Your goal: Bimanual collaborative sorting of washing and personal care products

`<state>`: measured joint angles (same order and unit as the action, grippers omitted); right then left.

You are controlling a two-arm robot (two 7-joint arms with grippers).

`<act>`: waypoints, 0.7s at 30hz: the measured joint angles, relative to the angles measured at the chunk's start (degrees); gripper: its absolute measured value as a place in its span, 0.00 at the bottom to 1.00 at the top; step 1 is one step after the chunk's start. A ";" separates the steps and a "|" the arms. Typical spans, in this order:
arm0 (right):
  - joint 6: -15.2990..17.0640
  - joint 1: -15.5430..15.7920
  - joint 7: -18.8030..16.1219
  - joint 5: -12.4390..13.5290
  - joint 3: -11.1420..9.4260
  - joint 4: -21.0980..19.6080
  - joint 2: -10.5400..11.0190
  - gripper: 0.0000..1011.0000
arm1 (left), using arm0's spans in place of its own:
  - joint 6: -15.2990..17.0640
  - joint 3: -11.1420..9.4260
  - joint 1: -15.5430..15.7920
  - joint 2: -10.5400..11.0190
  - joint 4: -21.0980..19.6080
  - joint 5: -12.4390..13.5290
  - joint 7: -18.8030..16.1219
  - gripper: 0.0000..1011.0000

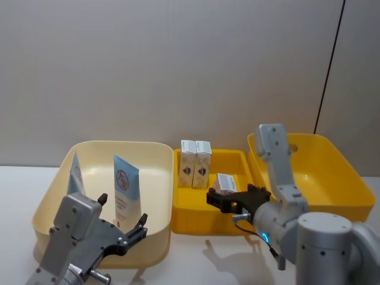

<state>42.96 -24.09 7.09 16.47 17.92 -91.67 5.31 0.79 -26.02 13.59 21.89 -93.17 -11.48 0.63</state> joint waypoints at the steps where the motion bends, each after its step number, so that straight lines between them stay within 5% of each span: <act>1: 0.42 -0.63 0.45 -0.22 0.06 0.63 -0.56 0.99 | 0.00 0.00 0.00 0.00 0.00 0.00 0.00 0.99; 21: 3.51 -5.63 5.22 -1.18 -2.58 8.38 -6.26 0.99 | 0.00 0.00 0.00 0.00 0.00 0.00 0.00 0.99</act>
<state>46.48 -29.73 12.31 15.29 15.34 -83.29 -0.95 0.79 -26.02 13.59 21.89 -93.18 -11.48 0.63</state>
